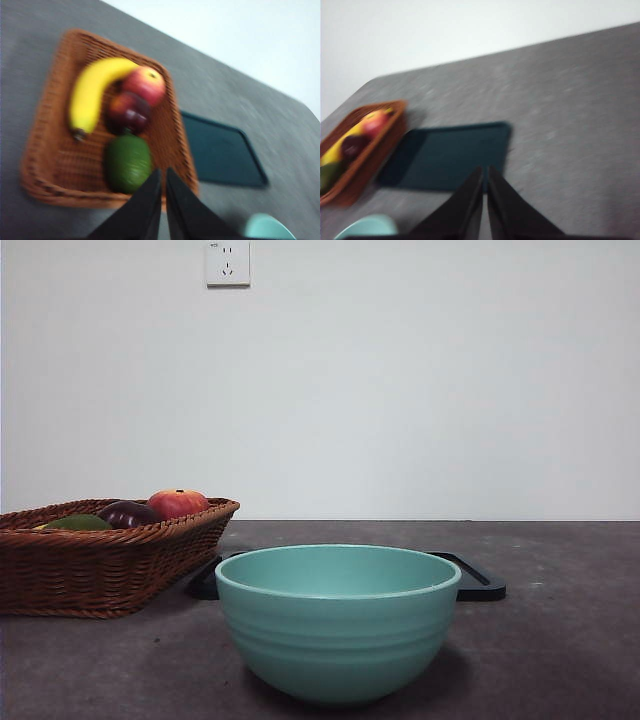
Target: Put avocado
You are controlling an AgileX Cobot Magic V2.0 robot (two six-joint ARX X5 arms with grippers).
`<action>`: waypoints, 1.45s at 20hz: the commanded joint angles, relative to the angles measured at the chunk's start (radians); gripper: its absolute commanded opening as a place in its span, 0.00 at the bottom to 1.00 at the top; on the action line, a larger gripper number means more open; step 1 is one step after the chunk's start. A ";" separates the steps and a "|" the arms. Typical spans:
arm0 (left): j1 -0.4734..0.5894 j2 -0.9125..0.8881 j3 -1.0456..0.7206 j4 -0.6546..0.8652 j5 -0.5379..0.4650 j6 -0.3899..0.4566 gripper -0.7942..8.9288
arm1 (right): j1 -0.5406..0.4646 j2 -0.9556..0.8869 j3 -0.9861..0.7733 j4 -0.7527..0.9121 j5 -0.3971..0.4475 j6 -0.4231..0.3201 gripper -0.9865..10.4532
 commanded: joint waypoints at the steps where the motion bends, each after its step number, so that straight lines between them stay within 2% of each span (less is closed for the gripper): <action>1: -0.001 0.073 0.084 -0.057 0.090 0.103 0.10 | 0.001 0.075 0.099 -0.097 -0.095 -0.094 0.09; 4: -0.006 0.161 0.165 -0.132 0.171 0.175 0.10 | 0.010 0.156 0.187 -0.192 -0.158 -0.163 0.09; 8: -0.038 0.246 0.255 -0.206 0.223 0.213 0.10 | 0.049 0.248 0.289 -0.290 -0.183 -0.207 0.09; 12: -0.093 0.326 0.348 -0.320 0.243 0.265 0.10 | 0.125 0.348 0.397 -0.393 -0.182 -0.253 0.09; 16: -0.174 0.377 0.428 -0.433 0.244 0.300 0.10 | 0.246 0.447 0.486 -0.490 -0.175 -0.294 0.09; 21: -0.236 0.377 0.458 -0.523 0.243 0.341 0.10 | 0.369 0.488 0.503 -0.534 -0.174 -0.315 0.09; 27: -0.240 0.377 0.458 -0.527 0.243 0.340 0.12 | 0.393 0.488 0.503 -0.536 -0.174 -0.312 0.10; 28: -0.240 0.377 0.458 -0.527 0.243 0.339 0.15 | 0.393 0.488 0.503 -0.536 -0.174 -0.307 0.13; 29: -0.240 0.377 0.458 -0.528 0.243 0.336 0.23 | 0.393 0.488 0.503 -0.536 -0.174 -0.305 0.21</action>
